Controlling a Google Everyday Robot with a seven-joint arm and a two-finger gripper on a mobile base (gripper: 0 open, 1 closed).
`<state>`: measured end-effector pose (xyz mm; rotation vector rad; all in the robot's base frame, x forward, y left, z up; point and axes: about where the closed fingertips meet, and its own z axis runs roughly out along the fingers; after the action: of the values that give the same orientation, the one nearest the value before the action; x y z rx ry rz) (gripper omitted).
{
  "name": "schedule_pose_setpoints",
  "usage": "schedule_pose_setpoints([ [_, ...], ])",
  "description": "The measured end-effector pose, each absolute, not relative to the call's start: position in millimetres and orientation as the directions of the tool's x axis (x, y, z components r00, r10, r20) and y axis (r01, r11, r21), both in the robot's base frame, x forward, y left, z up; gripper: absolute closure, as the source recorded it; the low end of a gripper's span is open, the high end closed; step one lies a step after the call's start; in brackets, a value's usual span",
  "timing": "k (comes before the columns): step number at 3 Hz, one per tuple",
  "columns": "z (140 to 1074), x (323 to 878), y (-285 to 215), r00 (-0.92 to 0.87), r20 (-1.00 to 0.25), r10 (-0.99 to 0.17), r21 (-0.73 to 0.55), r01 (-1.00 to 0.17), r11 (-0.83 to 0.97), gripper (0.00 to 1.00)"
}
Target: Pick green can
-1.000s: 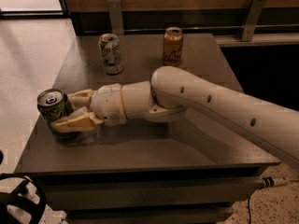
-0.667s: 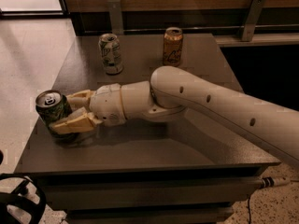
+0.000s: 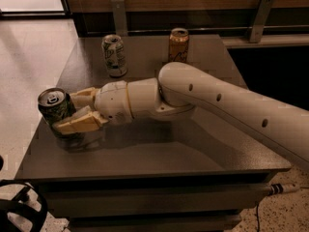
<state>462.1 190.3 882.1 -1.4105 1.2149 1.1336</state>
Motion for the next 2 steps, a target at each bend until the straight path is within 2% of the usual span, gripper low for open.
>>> schedule_pose_setpoints([
  [2, 932.4, 474.6, 171.6, 0.191, -0.970, -0.152, -0.179, -0.980, -0.088, 1.00],
])
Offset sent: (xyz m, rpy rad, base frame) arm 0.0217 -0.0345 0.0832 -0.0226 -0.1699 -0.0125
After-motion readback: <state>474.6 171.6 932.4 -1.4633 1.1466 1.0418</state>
